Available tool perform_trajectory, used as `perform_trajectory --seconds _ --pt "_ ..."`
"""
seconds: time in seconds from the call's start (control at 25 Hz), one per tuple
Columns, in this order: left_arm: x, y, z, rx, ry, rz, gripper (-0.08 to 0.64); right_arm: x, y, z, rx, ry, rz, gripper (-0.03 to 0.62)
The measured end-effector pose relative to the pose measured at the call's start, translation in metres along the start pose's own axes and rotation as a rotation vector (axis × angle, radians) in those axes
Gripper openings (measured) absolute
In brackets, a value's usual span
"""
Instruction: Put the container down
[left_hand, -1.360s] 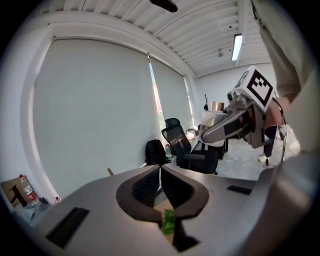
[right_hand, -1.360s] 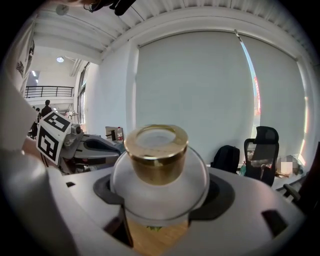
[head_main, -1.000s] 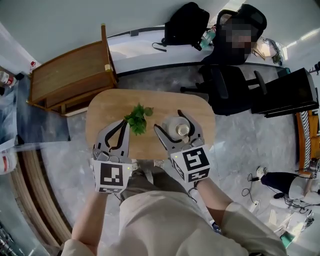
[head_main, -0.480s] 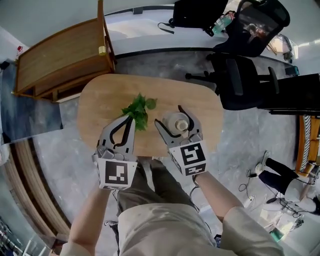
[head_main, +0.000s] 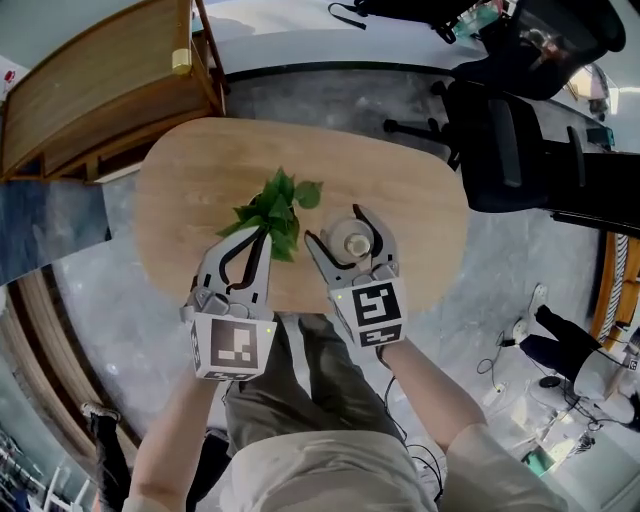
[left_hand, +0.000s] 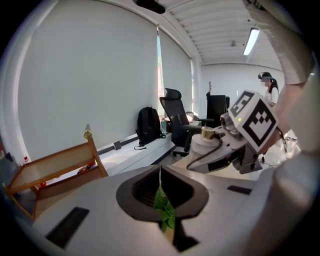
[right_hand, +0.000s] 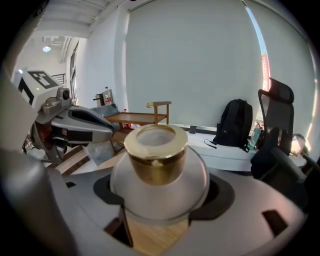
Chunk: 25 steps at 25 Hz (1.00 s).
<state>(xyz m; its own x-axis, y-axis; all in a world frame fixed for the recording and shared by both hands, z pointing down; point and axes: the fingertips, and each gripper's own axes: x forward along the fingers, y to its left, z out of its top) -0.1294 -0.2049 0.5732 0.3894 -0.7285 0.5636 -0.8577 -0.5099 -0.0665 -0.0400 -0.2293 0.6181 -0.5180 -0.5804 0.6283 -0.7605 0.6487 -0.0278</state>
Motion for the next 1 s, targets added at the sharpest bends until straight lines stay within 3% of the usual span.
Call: perform_trajectory --seconds 0.56,1.0 --pt "0.064 -0.007 -0.071 -0.078 0.055 -0.036 0.011 0.094 -0.019 -0.105 0.001 0.062 -0.020 0.325" --pt "0.077 -0.006 -0.102 -0.094 0.069 -0.046 0.011 0.140 -0.017 -0.157 0.008 0.039 -0.032 0.325"
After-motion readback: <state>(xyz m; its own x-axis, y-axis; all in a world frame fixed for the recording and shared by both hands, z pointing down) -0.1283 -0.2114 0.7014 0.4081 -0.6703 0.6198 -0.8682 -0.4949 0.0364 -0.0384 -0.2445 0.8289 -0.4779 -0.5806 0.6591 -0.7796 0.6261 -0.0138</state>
